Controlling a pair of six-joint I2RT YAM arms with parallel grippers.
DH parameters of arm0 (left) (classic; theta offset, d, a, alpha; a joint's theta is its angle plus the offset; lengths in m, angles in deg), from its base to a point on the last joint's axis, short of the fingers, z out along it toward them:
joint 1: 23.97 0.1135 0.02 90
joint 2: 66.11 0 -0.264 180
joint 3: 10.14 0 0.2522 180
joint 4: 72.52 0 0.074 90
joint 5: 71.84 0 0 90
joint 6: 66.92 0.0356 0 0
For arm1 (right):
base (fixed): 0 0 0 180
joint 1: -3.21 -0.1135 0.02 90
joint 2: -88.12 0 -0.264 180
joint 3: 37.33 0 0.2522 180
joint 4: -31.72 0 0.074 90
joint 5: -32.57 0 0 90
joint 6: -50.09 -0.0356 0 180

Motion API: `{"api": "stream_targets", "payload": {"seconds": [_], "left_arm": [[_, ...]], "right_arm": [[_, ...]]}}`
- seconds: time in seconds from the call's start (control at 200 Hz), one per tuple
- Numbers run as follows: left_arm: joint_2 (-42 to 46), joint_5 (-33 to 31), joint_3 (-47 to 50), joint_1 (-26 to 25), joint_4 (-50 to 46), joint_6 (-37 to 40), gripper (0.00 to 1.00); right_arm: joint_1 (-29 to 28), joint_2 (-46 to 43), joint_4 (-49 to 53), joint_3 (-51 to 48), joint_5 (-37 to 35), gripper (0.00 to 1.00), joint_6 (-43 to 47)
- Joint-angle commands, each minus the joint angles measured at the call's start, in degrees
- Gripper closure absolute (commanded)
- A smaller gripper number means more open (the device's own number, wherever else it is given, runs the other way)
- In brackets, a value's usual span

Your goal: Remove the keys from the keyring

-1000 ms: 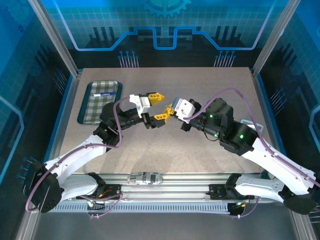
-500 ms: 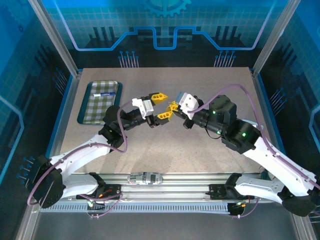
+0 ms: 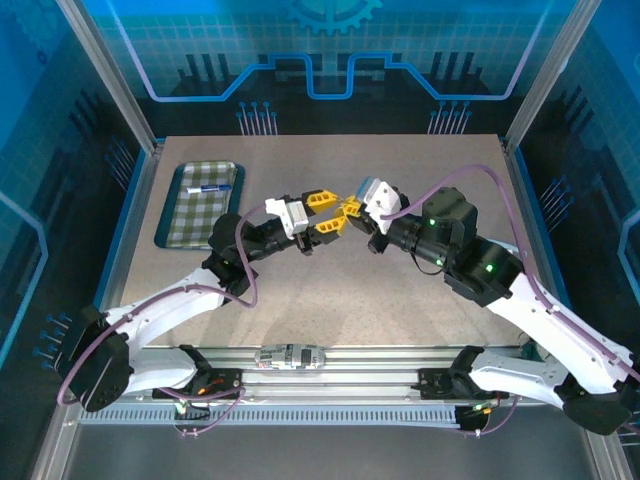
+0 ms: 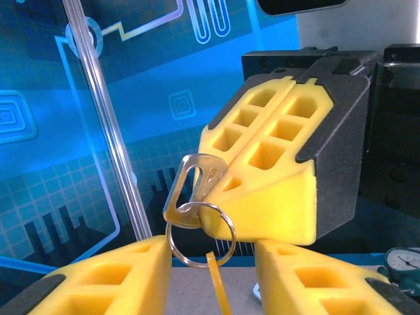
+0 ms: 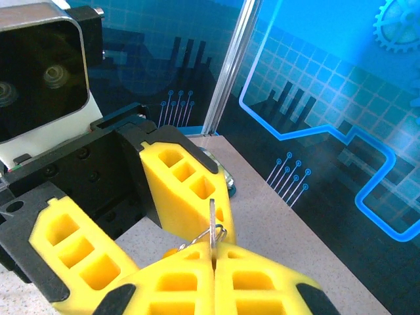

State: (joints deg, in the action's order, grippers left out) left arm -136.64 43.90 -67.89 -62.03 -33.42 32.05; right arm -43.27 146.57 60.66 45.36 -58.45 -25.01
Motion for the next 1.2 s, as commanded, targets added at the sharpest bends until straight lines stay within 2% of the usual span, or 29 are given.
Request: {"api": "stream_targets", "payload": {"seconds": [0.0, 0.2, 0.515, 0.585, 0.655, 0.711, 0.736, 0.876, 1.196], "left_arm": [[-0.48, 0.66, -1.54, -1.31, 4.26, -0.65, 0.61], [-0.01, -0.82, -2.41, -1.28, 4.18, -2.89, 0.71], [1.87, -3.13, -4.9, -1.31, -3.83, -3.55, 0.83], [1.97, -2.67, -5.9, -1.31, -5.96, -3.01, 0.82], [1.71, -2.6, -6.05, -1.27, -5.41, -3.12, 0.77], [1.62, -3.39, -5.94, -1.31, -4.52, -3.48, 0.57], [1.53, -3.66, -5.79, -1.3, -3.77, -3.45, 0.55], [1.02, -3.86, -5.55, -1.3, -2.41, -3.26, 0.53], [-0.58, -2.54, -4.43, -1.22, 3.95, -2.39, 0.59]], "right_arm": [[-0.14, 0.69, 0.29, -0.34, 4.09, 1.0, -1.69], [0.26, 0.69, 0.29, -0.94, 4.6, 1.0, -2.58], [0.7, 0.06, -0.4, -1.95, 5.2, 1.0, -3.12], [0.76, -0.02, -0.59, -2.04, 5.67, 1.0, -3.31], [0.71, -0.03, -0.84, -2.21, 5.67, 1.0, -3.29], [0.79, -0.04, -0.94, -2.28, 5.97, 1.0, -3.6], [0.78, -0.05, -1.09, -2.38, 6.11, 1.0, -3.73], [1.18, -0.27, -1.47, -2.57, 6.7, 1.0, -4.33], [1.73, -0.88, -1.97, -3.62, 8.31, 1.0, -5.66]]}}
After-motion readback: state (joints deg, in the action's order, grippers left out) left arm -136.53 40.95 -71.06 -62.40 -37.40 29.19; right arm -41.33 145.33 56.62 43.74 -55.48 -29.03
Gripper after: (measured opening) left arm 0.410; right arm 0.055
